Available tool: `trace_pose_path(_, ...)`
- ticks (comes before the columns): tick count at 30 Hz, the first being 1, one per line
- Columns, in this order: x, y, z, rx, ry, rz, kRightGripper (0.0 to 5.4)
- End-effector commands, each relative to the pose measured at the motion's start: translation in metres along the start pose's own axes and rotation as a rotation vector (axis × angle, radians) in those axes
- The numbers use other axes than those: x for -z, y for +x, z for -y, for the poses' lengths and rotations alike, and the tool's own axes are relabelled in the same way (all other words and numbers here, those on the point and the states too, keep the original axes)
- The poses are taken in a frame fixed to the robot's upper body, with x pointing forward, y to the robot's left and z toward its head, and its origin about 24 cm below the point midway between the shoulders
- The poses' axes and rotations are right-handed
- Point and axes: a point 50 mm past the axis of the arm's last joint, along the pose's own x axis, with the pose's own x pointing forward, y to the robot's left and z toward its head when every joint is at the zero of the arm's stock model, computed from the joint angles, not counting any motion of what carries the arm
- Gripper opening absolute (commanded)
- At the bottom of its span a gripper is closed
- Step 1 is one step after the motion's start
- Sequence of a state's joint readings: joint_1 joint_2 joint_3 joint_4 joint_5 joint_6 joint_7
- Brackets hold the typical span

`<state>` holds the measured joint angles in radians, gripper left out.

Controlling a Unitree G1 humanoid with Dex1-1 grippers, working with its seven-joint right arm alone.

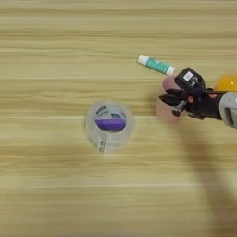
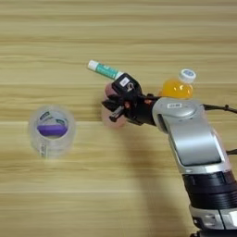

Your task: Move the objects on the table

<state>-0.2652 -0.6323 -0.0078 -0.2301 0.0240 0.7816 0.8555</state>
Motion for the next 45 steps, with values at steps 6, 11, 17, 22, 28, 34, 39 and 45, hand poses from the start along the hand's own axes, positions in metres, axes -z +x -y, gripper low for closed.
trace_pose_path(6, -0.019, -0.007, 0.018, 0.083, -0.080, 0.049, 0.48)
trace_pose_path(11, -0.020, -0.008, 0.019, 0.095, -0.088, 0.051, 1.36)
trace_pose_path(17, -0.023, -0.010, 0.022, 0.109, -0.092, 0.061, 2.08)
trace_pose_path(22, -0.027, -0.014, 0.024, 0.122, -0.103, 0.074, 2.87)
trace_pose_path(28, -0.034, -0.017, 0.025, 0.132, -0.117, 0.097, 3.68)
trace_pose_path(34, -0.039, -0.020, 0.024, 0.128, -0.128, 0.114, 4.45)
trace_pose_path(39, -0.044, -0.024, 0.022, 0.130, -0.141, 0.138, 5.15)
trace_pose_path(45, -0.058, -0.041, 0.016, 0.187, -0.184, 0.247, 5.37)
